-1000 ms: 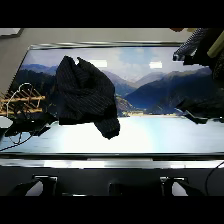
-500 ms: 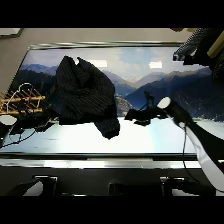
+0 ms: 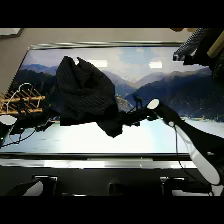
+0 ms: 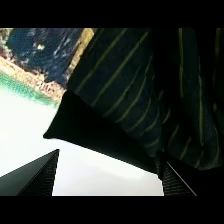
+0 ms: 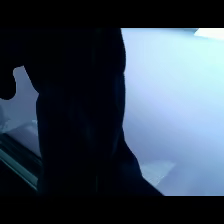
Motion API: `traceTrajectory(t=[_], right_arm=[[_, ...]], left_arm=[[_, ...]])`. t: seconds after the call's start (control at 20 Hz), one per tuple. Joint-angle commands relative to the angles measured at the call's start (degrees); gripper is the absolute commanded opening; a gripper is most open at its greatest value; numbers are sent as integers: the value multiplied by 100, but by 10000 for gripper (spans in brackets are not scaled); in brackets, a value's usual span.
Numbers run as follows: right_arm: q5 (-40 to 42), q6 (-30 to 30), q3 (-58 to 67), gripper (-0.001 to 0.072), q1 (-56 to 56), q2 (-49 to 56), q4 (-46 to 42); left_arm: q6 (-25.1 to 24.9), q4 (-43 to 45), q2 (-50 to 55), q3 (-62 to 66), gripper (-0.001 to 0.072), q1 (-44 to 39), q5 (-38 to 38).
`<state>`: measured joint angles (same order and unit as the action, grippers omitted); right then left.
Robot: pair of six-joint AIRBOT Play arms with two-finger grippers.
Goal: Fold the clothes and pants, and hang the long-sleeved shirts on hangers.
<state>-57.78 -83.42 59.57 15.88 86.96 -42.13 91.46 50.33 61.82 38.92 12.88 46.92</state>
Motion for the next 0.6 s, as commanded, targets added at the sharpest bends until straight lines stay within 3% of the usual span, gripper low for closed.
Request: traceTrajectory(t=[0.0, 0.1, 0.25, 0.45, 0.55], right_arm=[[-861, -1084, 393, 16, -968, -758, -1996], [-1294, -1368, 734, 16, -1759, -1311, -2848], [-1593, -1322, 1049, 16, -2667, -1849, -3150], [-1926, -1209, 1047, 17, -3106, -1963, -3722], [-1788, -1209, 1040, 17, -3108, -1956, -3943]], left_arm=[[-4, -4, 11, 0, 703, 11, -2], [-4, -7, 24, 0, 703, 11, 13], [-85, -197, 142, -4, 703, -24, 15], [-894, -1552, 400, -2, 703, -286, -11], [-1073, -1989, 511, 2, 703, -549, -131]])
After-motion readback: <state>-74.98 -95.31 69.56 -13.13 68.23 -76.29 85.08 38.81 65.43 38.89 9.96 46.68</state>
